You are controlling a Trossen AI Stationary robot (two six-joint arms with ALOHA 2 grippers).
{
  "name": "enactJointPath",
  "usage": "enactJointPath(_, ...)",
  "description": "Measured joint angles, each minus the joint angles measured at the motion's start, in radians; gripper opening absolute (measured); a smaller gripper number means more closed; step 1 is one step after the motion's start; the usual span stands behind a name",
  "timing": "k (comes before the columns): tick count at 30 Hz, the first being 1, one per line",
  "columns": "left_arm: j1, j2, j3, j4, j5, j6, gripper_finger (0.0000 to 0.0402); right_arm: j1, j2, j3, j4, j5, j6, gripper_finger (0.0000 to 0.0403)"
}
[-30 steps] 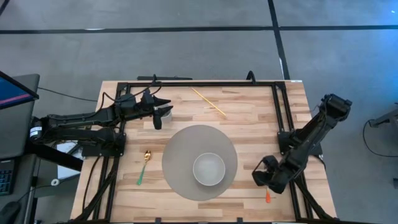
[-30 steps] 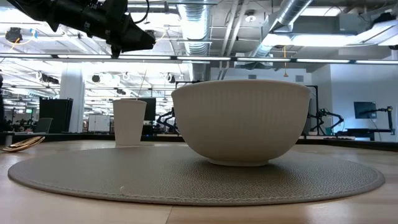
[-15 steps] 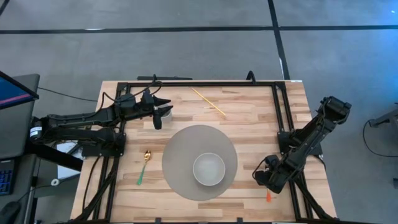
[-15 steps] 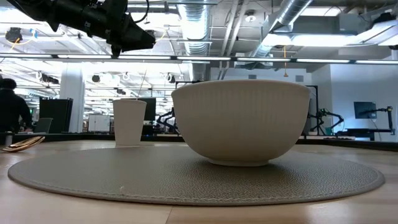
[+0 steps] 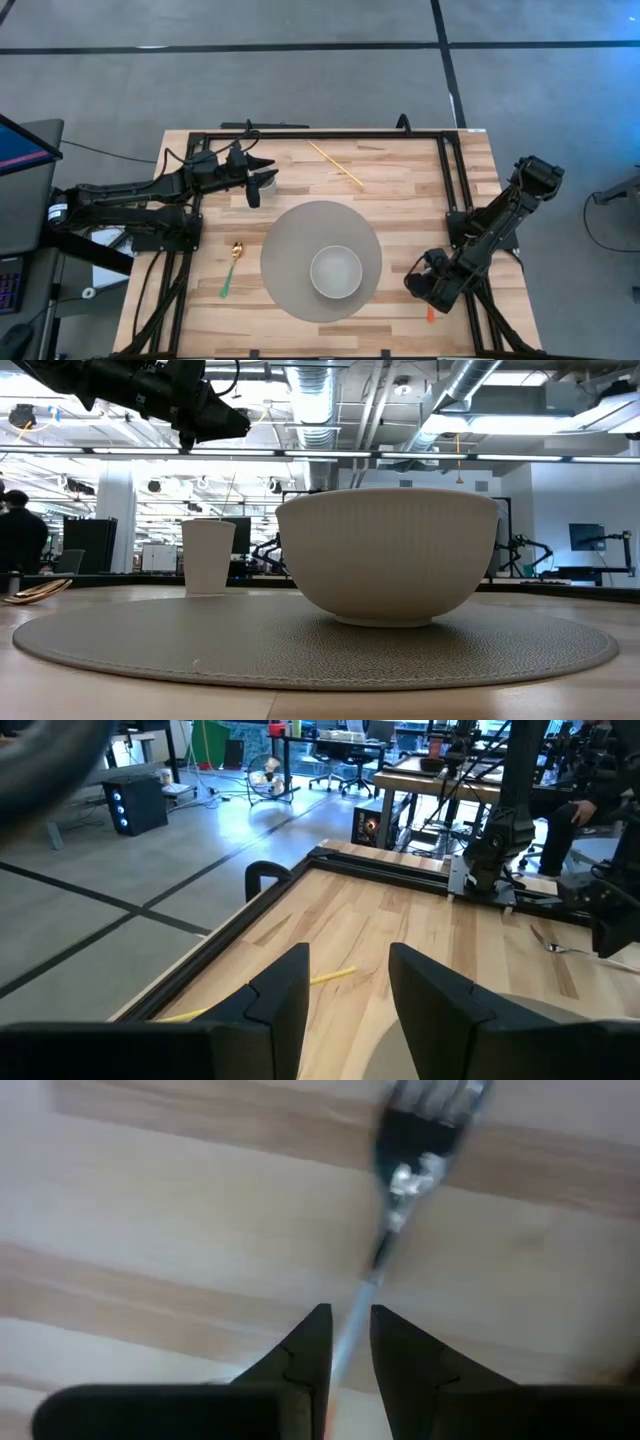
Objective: Pick & Place Utensil
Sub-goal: Put the orange fork into the gray bowl
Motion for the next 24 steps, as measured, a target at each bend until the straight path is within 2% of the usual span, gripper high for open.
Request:
enactJointPath(2,0.000,0.000,0.000,0.000,0.000,0.000,0.0140,0.000,0.000,0.000,-0.002,0.023,-0.003,0.0065)
enactJointPath(18,0.000,0.000,0.000,0.004,0.000,0.000,0.0140,0.000,0.103,0.006,0.070,0.001,-0.002,0.0066)
enactJointPath(24,0.000,0.000,0.000,0.007,0.000,0.000,0.0140,-0.005,0.097,0.006,0.049,0.026,-0.072,0.0060)
